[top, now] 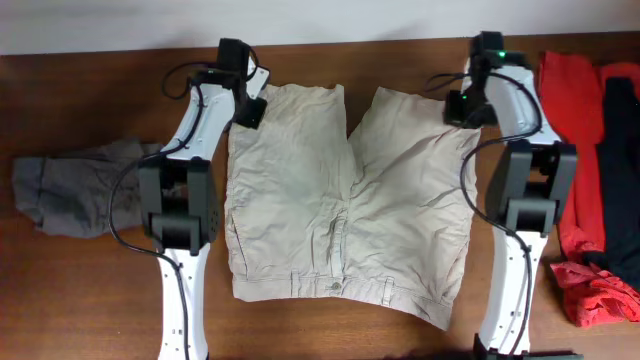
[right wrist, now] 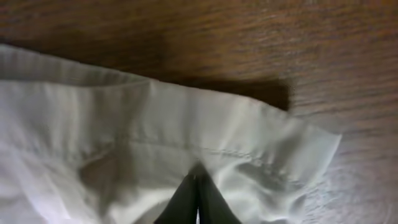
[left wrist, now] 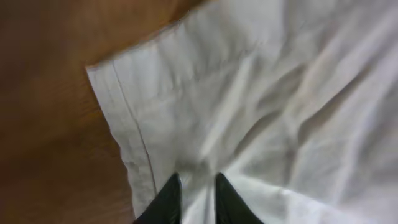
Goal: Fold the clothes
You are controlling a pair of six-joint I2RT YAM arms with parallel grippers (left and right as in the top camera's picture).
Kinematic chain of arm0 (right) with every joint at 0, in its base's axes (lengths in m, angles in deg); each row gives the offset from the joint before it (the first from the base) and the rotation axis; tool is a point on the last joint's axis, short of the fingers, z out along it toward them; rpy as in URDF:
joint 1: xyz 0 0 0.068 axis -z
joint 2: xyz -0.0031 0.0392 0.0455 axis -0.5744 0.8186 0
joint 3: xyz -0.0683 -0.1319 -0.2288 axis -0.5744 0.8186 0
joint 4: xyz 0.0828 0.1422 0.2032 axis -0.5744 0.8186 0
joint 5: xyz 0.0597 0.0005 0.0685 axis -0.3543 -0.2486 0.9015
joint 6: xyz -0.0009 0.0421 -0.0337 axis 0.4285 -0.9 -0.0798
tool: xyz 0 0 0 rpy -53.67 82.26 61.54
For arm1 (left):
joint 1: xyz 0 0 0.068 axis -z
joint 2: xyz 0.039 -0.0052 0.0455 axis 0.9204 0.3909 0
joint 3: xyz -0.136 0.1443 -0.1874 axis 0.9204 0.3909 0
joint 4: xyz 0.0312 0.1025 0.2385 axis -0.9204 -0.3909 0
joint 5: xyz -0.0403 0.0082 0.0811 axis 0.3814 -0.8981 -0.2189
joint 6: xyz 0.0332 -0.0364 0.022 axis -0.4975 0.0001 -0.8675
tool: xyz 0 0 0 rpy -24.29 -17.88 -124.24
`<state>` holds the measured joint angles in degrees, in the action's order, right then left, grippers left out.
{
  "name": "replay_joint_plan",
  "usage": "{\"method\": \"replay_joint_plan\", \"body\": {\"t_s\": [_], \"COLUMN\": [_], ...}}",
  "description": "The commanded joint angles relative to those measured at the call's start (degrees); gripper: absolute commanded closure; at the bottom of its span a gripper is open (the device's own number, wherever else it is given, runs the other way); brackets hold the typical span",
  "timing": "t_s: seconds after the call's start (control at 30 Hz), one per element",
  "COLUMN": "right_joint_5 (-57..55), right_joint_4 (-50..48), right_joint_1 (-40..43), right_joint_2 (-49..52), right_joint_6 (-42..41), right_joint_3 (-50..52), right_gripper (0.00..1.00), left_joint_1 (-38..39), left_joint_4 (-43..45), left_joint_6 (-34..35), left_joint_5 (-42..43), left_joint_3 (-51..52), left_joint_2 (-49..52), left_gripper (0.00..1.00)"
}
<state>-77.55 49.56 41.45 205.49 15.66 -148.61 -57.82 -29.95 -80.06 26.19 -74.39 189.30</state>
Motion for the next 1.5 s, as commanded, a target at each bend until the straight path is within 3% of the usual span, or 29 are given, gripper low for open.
{"method": "replay_joint_plan", "body": {"t_s": [0.0, 0.3, 0.33, 0.4, 0.63, 0.93, 1.13, 1.47], "right_joint_5": [7.1, 9.2, 9.2, 9.2, 8.9, 1.7, 1.6, -4.2], "right_joint_4": [2.1, 17.6, 19.1, 21.5, 28.6, 33.5, 33.5, 33.5], "right_joint_1": [0.3, 0.4, 0.4, 0.3, -1.4, -9.0, -14.5, -25.2], "right_joint_2": [-2.0, -13.6, -15.5, -19.5, -37.3, -54.9, -59.6, -64.6], "right_joint_6": [5.7, 2.9, 2.8, 2.4, 1.9, -7.4, -11.8, -7.6], "right_joint_3": [-5.5, -21.8, -22.9, -23.9, -24.0, -23.3, -23.3, -23.3], "right_gripper": [0.91, 0.70, 0.66, 0.60, 0.51, 0.43, 0.47, 0.48], "left_joint_1": [1.7, 1.3, 1.3, 1.3, 1.2, 1.2, 1.2, 3.9], "left_joint_4": [-2.0, -16.5, -18.1, -20.5, -29.8, -40.6, -48.9, -48.9], "left_joint_6": [-0.2, 2.4, 2.4, 2.3, 2.5, 8.9, 16.6, 13.4], "left_joint_5": [-0.2, -0.2, -0.2, -0.2, -0.2, -0.2, 0.0, 1.2], "left_joint_3": [-7.9, -23.5, -24.2, -24.3, -24.3, -24.3, -23.5, -22.5], "left_joint_2": [-1.1, -12.8, -14.9, -18.9, -33.5, -43.6, -44.2, -48.9], "left_gripper": [0.73, 0.51, 0.41, 0.37, 0.37, 0.37, 0.53, 0.58]}}
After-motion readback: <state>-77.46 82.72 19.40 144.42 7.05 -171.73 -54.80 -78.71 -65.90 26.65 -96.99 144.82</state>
